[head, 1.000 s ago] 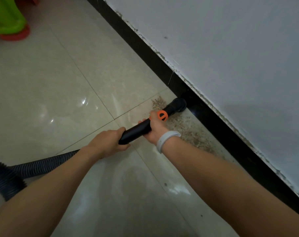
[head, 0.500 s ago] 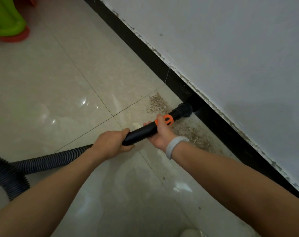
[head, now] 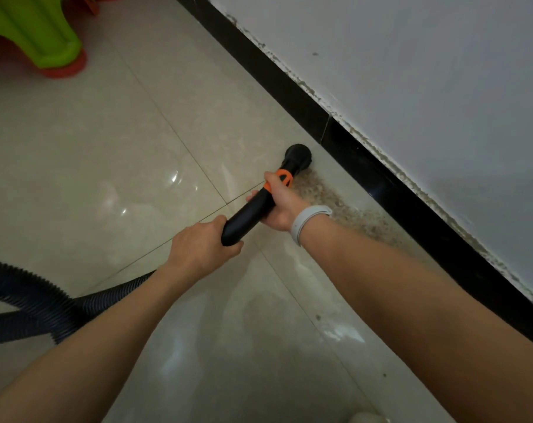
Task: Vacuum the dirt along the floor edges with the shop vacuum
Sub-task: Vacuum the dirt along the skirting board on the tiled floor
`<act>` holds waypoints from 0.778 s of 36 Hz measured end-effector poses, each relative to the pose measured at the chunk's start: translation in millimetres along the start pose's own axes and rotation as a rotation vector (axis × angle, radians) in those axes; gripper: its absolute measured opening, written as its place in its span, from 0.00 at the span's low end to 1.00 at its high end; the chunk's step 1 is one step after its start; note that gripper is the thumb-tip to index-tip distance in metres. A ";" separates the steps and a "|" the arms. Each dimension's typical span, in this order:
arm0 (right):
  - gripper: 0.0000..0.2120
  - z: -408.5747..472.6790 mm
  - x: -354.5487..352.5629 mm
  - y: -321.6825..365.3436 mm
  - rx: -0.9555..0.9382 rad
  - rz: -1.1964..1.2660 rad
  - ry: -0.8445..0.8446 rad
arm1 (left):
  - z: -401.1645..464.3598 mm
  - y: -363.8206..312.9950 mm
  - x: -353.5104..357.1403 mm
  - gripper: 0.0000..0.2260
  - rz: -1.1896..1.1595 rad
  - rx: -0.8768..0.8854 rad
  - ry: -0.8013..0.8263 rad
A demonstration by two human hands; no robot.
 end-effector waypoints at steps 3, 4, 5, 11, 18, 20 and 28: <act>0.09 0.5 13.4 -37.2 0.033 -0.057 -0.007 | -17.6 30.7 19.4 0.15 -0.007 -0.040 0.108; 0.10 0.2 17.7 -50.1 0.044 -0.071 -0.007 | -23.3 40.6 27.4 0.16 -0.007 -0.048 0.159; 0.10 0.0 22.3 -63.1 0.056 -0.085 -0.001 | -29.1 49.5 35.2 0.16 -0.019 -0.054 0.217; 0.08 -12.1 38.8 -116.8 0.119 -0.233 0.052 | -64.7 71.5 63.1 0.14 -0.112 -0.043 0.492; 0.09 -18.7 50.1 -138.5 0.147 -0.287 0.082 | -86.5 82.4 60.9 0.11 -0.250 -0.074 0.520; 0.08 -20.8 51.6 -145.4 0.168 -0.287 0.100 | -92.8 84.8 62.3 0.11 -0.387 -0.111 0.497; 0.13 -7.5 67.1 -115.9 0.092 -0.236 0.057 | -84.4 92.3 47.8 0.16 -0.462 -0.254 0.158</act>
Point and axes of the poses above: each hand's wrist, its own z-axis towards the middle knuckle, its own x-axis out of the palm, y = z × x, the point moved 7 cm from there along z, towards the middle knuckle, and after that the axes turned 8 degrees about y, right-handed, at the moved point
